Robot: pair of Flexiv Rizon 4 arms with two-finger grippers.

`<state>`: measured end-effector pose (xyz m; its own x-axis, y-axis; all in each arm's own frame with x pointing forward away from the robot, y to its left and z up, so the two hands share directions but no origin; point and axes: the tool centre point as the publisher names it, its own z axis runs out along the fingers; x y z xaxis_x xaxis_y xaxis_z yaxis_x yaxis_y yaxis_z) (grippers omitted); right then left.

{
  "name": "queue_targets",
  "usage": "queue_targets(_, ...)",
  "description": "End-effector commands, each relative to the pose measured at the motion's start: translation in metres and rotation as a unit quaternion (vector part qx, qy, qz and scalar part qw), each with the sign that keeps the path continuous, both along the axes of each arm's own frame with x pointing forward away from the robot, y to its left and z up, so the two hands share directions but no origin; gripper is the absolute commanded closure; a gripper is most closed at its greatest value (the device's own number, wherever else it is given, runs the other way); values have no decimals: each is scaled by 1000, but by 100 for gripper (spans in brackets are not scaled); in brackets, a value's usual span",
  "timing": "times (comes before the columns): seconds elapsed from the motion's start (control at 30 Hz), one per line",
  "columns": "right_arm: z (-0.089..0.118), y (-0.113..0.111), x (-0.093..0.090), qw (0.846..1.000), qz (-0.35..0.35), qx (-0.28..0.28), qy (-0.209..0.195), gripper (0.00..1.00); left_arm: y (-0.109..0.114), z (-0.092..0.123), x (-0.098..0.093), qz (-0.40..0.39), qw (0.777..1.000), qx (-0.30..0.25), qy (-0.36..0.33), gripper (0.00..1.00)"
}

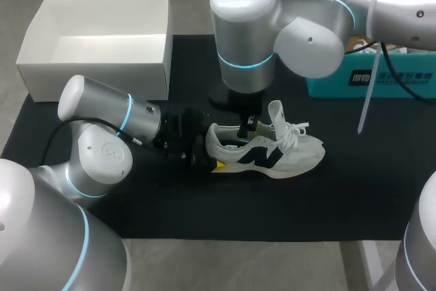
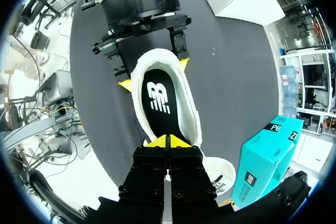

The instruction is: Take the shoe out of the shoebox, open the shoe tongue, remove and reinsert the insole, then place the shoe into the shoebox

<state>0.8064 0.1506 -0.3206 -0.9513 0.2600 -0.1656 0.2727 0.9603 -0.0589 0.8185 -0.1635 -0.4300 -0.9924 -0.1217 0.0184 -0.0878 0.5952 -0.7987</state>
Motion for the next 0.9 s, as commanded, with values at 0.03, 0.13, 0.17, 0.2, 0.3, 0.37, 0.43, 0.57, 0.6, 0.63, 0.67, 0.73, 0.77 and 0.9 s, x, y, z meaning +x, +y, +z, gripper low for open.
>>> queue_targets(0.03,-11,3,5,1000,8,-2,3,100,0,0,0,0,1000,0,0,100)
queue_targets(0.13,-17,4,11,1000,18,-3,11,100,0,0,0,0,1000,0,0,100)
queue_targets(0.17,-18,4,13,1000,21,-4,15,100,0,0,0,0,1000,0,0,100)
queue_targets(0.2,-18,4,15,999,27,-7,17,100,0,0,0,0,1000,0,0,100)
queue_targets(0.3,-21,1,20,999,34,-10,23,100,0,0,0,0,1000,0,0,100)
queue_targets(0.37,-26,-4,21,999,34,-7,29,100,0,0,0,0,1000,0,0,100)
queue_targets(0.43,-30,-8,19,999,29,-2,34,100,0,0,0,0,1000,0,0,100)
queue_targets(0.57,-37,-8,8,999,20,2,42,100,0,0,0,0,1000,0,0,100)
queue_targets(0.6,-40,-8,5,999,18,4,44,100,0,0,0,0,1000,0,0,100)
queue_targets(0.63,-42,-8,1,999,13,9,47,100,0,0,0,0,1000,0,0,100)
queue_targets(0.67,-45,-8,-2,999,11,11,48,100,0,0,0,0,1000,0,0,100)
queue_targets(0.73,-49,-7,-8,998,5,16,54,100,0,0,0,0,1000,0,0,100)
queue_targets(0.77,-50,-6,-11,998,4,18,56,100,0,0,0,0,1000,0,0,100)
queue_targets(0.9,-51,-4,-22,998,-3,25,62,100,0,0,0,0,1000,0,0,100)
